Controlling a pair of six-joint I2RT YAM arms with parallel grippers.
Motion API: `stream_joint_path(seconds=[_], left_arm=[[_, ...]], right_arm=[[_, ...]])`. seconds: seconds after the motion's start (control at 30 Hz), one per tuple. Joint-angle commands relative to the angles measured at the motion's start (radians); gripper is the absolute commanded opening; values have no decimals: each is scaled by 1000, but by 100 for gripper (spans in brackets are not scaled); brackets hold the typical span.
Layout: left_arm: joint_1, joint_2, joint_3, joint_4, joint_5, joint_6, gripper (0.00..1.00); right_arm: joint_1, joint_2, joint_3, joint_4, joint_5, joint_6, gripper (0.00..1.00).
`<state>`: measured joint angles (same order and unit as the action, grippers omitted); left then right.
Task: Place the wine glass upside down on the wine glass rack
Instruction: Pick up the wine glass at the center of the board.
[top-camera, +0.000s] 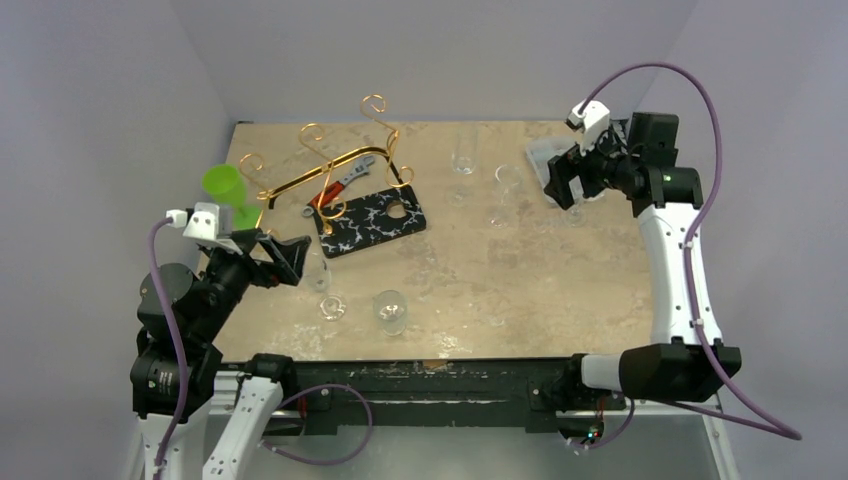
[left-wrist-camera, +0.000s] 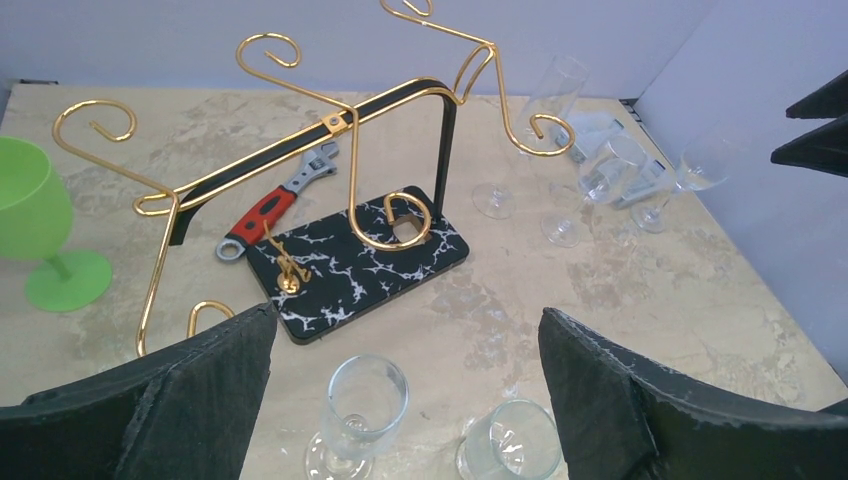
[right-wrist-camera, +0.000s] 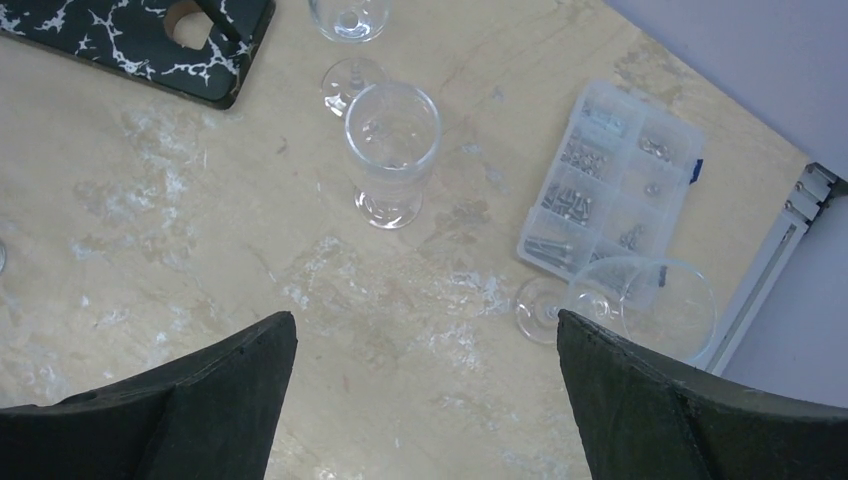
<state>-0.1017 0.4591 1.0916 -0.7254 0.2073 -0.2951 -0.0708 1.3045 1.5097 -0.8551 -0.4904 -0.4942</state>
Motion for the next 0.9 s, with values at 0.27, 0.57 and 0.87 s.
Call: stream_joint_path(seconds=[0.27,0.57,0.87], left_arm=[[-7,-10,-6,-15,-3,31,100],[-7,-24,-61,10,4,23,100],[-7,-38,-90,23,3,29,100]], right_arm=[[-11,79,80,-36,7,-36,99],[-39,177,159,-51,32,5,99],[-73,256,226,-80,53,18,97]])
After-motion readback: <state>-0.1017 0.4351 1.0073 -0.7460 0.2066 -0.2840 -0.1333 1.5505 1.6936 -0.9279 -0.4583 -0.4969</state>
